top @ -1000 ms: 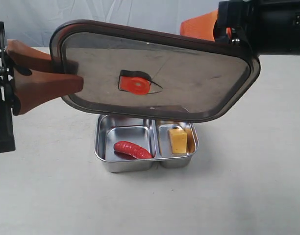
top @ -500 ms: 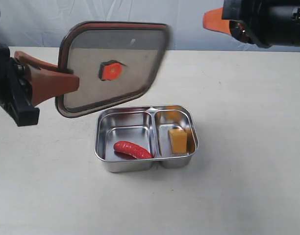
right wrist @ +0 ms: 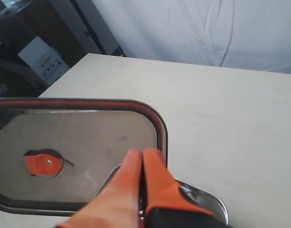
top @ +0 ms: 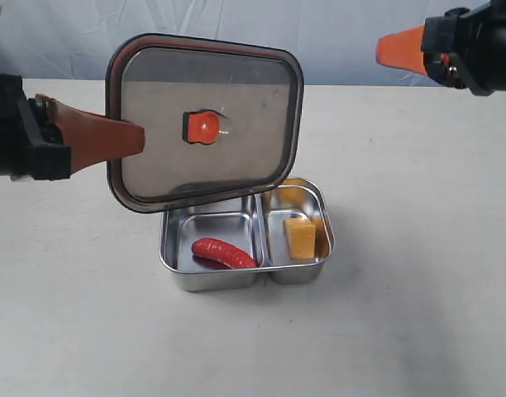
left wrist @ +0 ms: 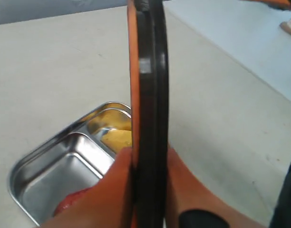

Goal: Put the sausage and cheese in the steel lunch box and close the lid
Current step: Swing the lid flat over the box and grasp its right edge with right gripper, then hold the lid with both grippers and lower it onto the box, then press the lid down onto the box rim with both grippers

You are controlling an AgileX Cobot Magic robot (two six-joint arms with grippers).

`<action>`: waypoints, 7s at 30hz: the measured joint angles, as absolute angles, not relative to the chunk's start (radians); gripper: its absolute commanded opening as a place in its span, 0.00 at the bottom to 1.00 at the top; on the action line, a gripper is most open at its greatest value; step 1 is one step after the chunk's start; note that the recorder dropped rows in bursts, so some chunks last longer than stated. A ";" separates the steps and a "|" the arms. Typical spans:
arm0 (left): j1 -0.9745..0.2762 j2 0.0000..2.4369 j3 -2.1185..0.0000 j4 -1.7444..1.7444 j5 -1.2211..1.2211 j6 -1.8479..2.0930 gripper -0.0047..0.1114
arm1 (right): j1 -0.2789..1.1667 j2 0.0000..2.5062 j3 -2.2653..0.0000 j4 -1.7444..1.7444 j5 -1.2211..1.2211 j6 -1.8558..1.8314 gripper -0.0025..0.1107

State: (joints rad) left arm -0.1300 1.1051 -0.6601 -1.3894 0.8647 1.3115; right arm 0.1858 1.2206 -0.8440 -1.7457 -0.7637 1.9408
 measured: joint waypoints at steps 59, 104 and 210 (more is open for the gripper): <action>-0.048 1.623 -0.645 -1.655 1.203 1.153 0.04 | 0.064 1.817 -0.797 -1.709 -1.127 1.786 0.46; -0.044 1.613 -0.645 -1.644 1.216 1.141 0.04 | 0.114 1.864 -0.821 -1.679 -1.120 1.748 0.45; -0.375 1.610 -0.679 -1.492 0.335 1.006 0.04 | 0.265 1.714 -0.660 -1.781 -0.879 2.064 0.01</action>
